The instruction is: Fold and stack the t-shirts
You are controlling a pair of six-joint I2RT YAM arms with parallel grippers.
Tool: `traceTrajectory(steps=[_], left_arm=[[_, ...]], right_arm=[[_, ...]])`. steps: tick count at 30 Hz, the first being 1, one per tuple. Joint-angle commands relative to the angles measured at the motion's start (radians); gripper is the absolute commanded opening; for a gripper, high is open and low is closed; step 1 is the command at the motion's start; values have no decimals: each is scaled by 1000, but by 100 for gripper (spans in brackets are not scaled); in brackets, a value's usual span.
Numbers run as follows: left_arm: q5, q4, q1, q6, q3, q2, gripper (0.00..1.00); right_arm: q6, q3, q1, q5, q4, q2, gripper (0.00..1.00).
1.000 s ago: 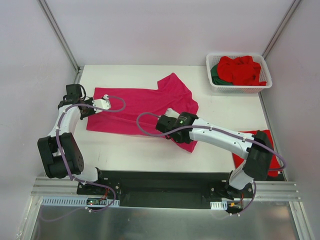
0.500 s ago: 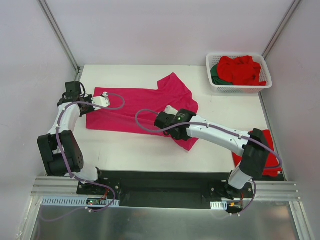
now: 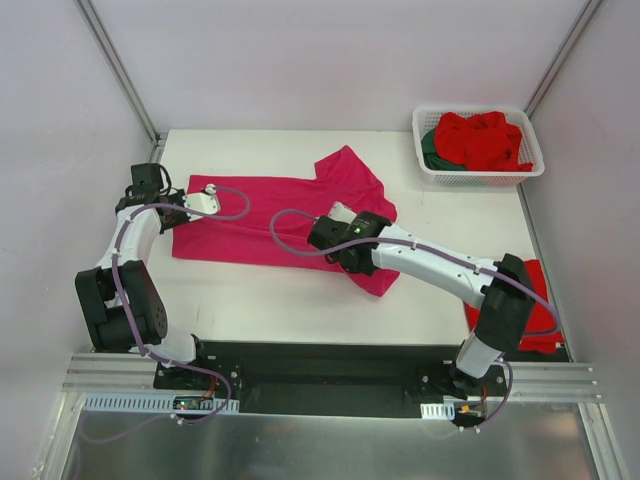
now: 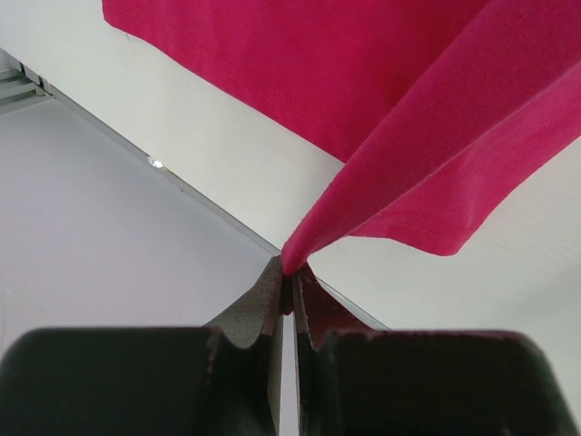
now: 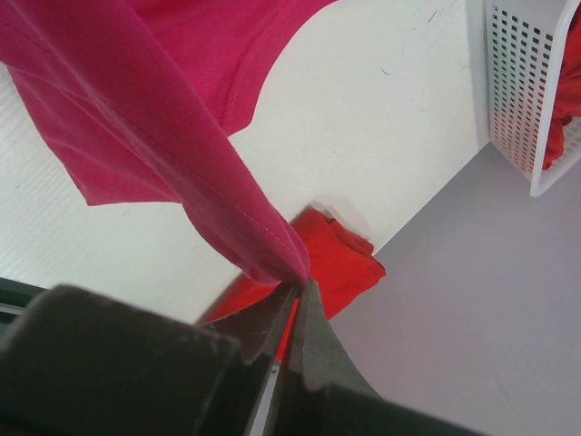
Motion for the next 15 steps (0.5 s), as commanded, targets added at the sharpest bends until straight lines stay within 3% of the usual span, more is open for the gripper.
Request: traceTrajectory(steps=[1,15], left_arm=[[-15,15,-6,11,-9,-5,0],[-27,24,-3,10,-26,-10,0]], right_arm=[[-21,29,-4,45,-33,16,1],[-67,29,-24,117,46,70,1]])
